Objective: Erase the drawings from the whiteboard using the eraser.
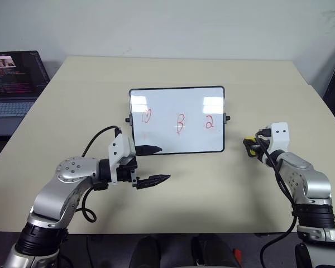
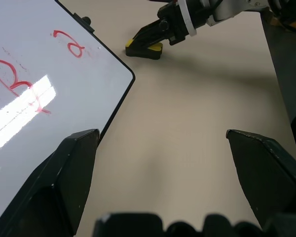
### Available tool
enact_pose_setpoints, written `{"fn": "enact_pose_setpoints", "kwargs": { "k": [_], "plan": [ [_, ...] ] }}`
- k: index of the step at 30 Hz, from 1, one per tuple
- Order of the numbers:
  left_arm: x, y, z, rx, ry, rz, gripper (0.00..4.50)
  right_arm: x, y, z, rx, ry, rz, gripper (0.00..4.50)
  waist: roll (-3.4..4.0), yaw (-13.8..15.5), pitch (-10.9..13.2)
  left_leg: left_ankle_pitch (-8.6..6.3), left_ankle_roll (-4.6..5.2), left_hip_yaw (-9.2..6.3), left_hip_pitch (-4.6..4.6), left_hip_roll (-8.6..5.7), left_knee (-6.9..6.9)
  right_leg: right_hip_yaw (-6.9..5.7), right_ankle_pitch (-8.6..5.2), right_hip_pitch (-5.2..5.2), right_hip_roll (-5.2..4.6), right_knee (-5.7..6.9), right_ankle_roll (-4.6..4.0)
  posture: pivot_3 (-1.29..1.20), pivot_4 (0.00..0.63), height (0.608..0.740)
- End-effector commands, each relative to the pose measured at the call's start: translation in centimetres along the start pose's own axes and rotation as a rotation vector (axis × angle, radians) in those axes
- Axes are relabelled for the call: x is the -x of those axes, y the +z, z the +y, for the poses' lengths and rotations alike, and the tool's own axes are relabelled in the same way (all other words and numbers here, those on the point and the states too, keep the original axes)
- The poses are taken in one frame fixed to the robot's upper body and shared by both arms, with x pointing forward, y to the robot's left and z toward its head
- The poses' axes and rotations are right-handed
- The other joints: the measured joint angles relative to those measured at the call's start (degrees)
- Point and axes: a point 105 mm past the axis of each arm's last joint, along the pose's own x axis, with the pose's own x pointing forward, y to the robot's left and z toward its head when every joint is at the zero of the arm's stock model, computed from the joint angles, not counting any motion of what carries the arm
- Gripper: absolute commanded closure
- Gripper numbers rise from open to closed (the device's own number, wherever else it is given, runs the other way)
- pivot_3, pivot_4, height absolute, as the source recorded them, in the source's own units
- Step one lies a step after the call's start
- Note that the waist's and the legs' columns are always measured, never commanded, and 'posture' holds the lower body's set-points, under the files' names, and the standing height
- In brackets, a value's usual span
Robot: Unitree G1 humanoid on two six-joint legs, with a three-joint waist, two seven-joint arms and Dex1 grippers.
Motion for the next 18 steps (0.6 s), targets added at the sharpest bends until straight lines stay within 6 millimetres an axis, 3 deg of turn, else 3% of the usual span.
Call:
{"fn": "enact_pose_setpoints", "kwargs": {
  "k": [1, 18],
  "plan": [
    [-0.05, 1.02, -0.48, -0.036, -0.006, -0.027, 0.0, 0.38, 1.48, 0.18, 0.026, 0.008, -0.054, 3.42, 0.0, 0.0, 0.0, 0.0, 0.0, 0.0, 0.0, 0.0, 0.0, 0.0, 0.0, 0.0, 0.0, 0.0, 0.0, 0.0, 0.15, 0.74],
    [-0.13, 1.16, -0.51, -0.021, 0.016, -0.03, 0.0, 0.82, 1.65, 1.16, 0.043, 0.055, -0.065, 3.51, 0.0, 0.0, 0.0, 0.0, 0.0, -0.01, 0.01, 0.0, 0.0, 0.0, 0.0, 0.0, 0.0, 0.01, -0.01, 0.0, 0.15, 0.74]
  ]
}}
